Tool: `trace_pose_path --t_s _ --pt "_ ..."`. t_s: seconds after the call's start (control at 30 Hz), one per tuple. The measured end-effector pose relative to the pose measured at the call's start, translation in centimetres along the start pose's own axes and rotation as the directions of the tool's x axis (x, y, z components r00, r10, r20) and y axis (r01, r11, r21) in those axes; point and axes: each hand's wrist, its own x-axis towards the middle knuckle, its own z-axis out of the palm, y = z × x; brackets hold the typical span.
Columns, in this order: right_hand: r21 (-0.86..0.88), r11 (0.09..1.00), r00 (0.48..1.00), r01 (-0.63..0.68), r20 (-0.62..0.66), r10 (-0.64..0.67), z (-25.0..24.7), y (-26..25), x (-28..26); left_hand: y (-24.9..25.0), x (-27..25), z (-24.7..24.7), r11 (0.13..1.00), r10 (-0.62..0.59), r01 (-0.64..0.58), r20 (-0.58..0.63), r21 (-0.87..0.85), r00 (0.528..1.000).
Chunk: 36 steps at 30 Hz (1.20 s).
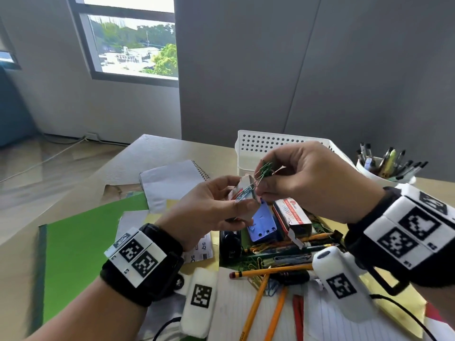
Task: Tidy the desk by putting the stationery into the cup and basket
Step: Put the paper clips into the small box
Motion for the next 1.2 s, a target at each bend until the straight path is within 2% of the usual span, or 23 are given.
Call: trace_pose_path --t_s 0.07,0.17,0.27,0.37,0.53,0.63,0.97,1.1,1.13,1.2 --pt "0.036 0.999 1.000 0.020 -0.008 -0.020 0.3 -0.5 -0.3 0.0 0.0 0.1 1.000 -0.011 0.011 -0.019 0.019 1.000" --pt "-0.008 0.997 0.997 0.075 -0.036 -0.075 1.1 -0.8 -0.2 -0.2 0.4 0.1 0.997 -0.028 0.029 -0.012 0.065 1.000" --pt "-0.118 0.993 0.999 0.021 -0.040 -0.026 1.4 -0.4 0.5 -0.2 0.3 0.0 0.996 -0.047 0.047 0.001 0.073 0.999" --pt "-0.148 0.986 0.997 -0.082 -0.026 0.079 0.8 0.3 0.9 0.0 0.1 0.1 0.996 -0.046 0.046 0.001 0.075 0.999" --pt "-0.068 0.985 0.987 -0.157 0.012 0.158 0.6 0.9 1.0 0.3 -0.1 0.3 0.998 -0.051 0.049 0.051 0.041 0.997" --pt "-0.020 0.990 0.990 -0.141 0.003 0.141 0.4 1.2 1.1 0.4 -0.2 0.3 0.998 -0.061 0.061 0.074 -0.011 0.995" --pt "-0.017 0.993 0.992 -0.121 0.046 0.121 -0.6 1.6 1.0 0.0 0.0 0.0 0.999 -0.025 0.027 0.064 -0.027 0.998" --pt "0.039 0.989 0.987 -0.140 -0.074 0.142 -0.6 1.8 1.3 0.3 0.2 -0.4 0.967 0.107 -0.116 -0.055 -0.229 0.993" --pt "0.004 0.988 0.985 -0.157 -0.066 0.157 -0.5 2.0 1.4 0.4 0.2 -0.4 0.950 0.131 -0.154 -0.103 -0.271 0.986" --pt "-0.178 0.965 0.978 -0.194 0.038 0.204 -0.1 2.5 1.9 0.5 0.4 -0.5 0.932 0.164 -0.217 -0.196 -0.289 0.967"
